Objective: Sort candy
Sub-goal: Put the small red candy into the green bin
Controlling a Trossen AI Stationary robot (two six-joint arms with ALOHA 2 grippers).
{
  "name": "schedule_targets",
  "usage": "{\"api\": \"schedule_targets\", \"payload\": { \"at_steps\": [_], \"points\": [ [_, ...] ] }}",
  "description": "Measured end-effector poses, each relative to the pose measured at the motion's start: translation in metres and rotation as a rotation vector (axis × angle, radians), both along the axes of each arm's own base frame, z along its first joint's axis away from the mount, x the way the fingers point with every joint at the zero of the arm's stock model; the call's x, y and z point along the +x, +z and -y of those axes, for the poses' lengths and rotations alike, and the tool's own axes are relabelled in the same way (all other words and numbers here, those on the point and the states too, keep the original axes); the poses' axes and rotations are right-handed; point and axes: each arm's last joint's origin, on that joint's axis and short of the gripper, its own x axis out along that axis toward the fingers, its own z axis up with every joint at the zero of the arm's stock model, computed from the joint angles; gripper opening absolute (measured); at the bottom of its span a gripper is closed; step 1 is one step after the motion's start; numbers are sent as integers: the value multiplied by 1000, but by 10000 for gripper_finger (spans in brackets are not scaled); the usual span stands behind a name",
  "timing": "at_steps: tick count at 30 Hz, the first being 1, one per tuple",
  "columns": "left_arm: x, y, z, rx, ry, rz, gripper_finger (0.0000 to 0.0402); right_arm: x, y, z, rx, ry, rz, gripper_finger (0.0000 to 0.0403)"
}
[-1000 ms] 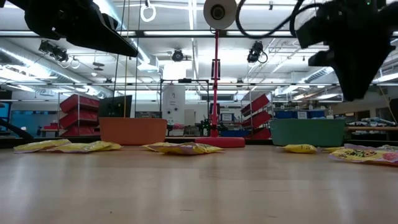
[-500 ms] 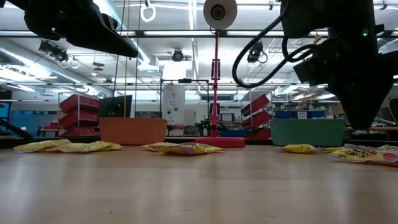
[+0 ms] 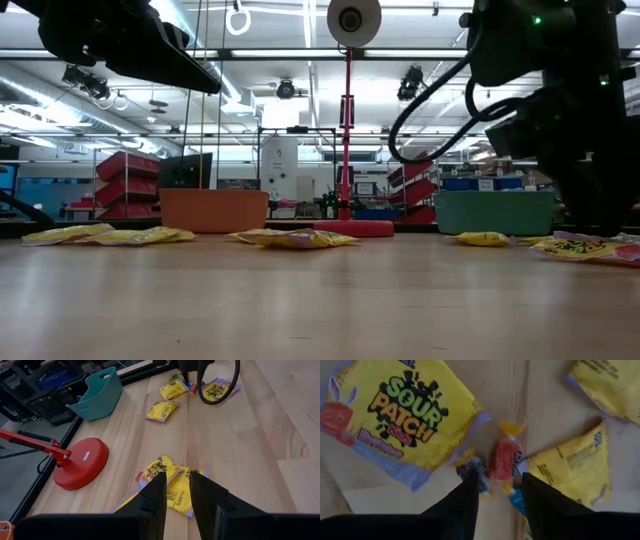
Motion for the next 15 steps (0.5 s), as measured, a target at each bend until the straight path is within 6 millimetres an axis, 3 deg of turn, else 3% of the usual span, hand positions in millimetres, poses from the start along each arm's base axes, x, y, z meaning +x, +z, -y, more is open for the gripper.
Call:
{"api": "schedule_targets", "payload": {
  "at_steps": [7, 15],
  "points": [
    [0, 0, 0, -3, 1, 2, 88, 4, -2, -1, 16, 16, 42, 162],
    [0, 0, 0, -3, 1, 2, 88, 4, -2, -1, -6, 6, 55, 156]
  ]
}}
